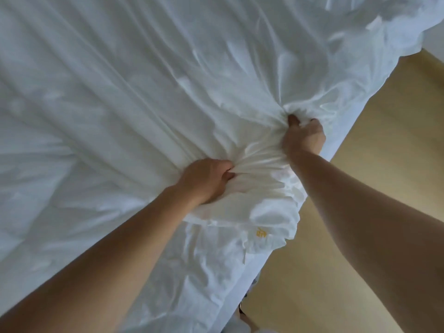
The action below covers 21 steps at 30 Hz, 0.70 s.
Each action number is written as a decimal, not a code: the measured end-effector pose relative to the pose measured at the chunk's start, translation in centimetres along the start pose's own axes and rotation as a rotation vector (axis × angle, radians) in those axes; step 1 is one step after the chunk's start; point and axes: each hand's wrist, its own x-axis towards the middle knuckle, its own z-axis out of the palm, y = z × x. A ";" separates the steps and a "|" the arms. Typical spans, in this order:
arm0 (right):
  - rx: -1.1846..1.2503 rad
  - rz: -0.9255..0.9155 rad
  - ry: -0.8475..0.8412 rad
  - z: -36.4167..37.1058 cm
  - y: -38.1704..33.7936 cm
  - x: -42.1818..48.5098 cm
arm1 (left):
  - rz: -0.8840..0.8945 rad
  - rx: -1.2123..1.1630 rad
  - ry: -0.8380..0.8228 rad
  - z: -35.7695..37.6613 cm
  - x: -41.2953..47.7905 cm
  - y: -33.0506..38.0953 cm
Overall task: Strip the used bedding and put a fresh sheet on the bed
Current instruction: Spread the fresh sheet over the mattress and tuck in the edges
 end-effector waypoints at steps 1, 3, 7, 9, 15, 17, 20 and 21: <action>0.039 0.019 -0.007 0.1 0.2 -0.6 | 0.015 -0.001 -0.059 -0.4 -0.8 -0.5; 0.081 0.058 -0.077 0.1 1.1 -3.2 | 0.019 0.007 -0.155 -1.2 -2.6 -1.4; 0.079 0.094 -0.213 -3.8 5.3 -10.3 | 0.197 0.041 0.189 -2.3 -6.2 -1.9; 0.081 -0.128 -0.042 -6.9 8.6 -14.3 | 0.275 0.016 0.307 -2.0 -8.5 -1.2; -0.271 -0.761 -0.117 -6.7 13.0 -22.2 | 0.227 0.106 0.126 1.9 -9.5 2.5; -0.300 -0.420 -0.084 -5.1 11.6 -21.4 | 0.163 0.011 0.157 1.8 -8.1 4.4; -0.144 -0.147 -0.085 -4.2 10.4 -19.2 | 0.080 0.145 0.389 2.1 -8.4 5.8; -0.063 -0.097 -0.096 -4.3 10.5 -18.7 | 0.012 0.190 0.492 2.5 -9.4 6.0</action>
